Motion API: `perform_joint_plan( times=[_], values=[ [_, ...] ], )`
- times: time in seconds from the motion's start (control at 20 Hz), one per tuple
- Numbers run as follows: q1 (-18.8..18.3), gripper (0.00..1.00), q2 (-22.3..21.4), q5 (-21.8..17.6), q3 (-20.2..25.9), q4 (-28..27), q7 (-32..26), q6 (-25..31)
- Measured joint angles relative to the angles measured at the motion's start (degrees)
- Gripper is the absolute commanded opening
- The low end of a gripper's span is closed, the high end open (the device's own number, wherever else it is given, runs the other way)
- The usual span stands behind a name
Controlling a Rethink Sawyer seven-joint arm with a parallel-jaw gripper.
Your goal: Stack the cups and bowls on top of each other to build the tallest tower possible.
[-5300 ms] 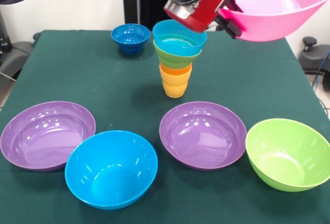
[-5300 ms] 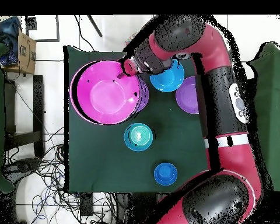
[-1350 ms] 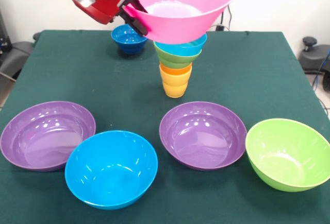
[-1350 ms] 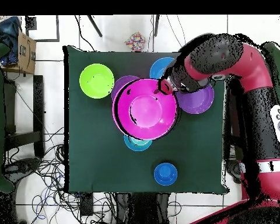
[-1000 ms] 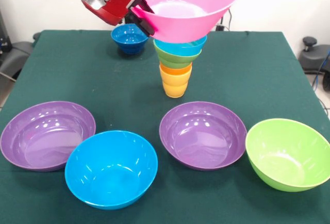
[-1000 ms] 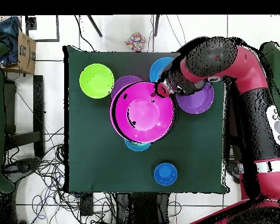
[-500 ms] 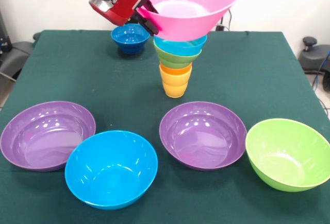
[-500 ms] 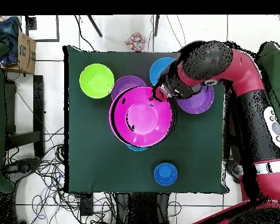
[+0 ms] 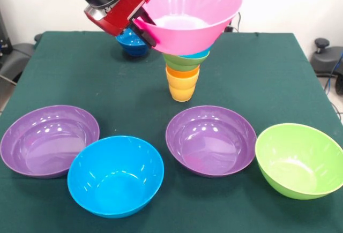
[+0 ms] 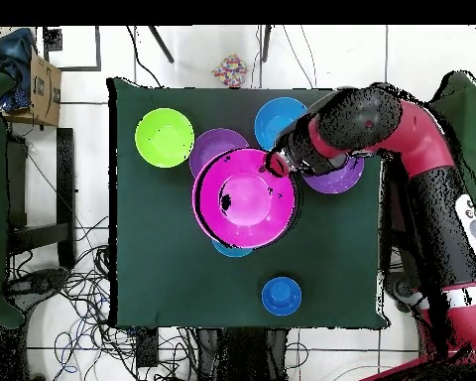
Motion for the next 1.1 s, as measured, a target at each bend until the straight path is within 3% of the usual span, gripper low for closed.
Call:
perform_joint_plan(
  times=[1.1],
  values=[
    [-0.74, 0.0, -2.37, -0.04, 0.02, 5.15, 0.0, -1.31]
  ],
)
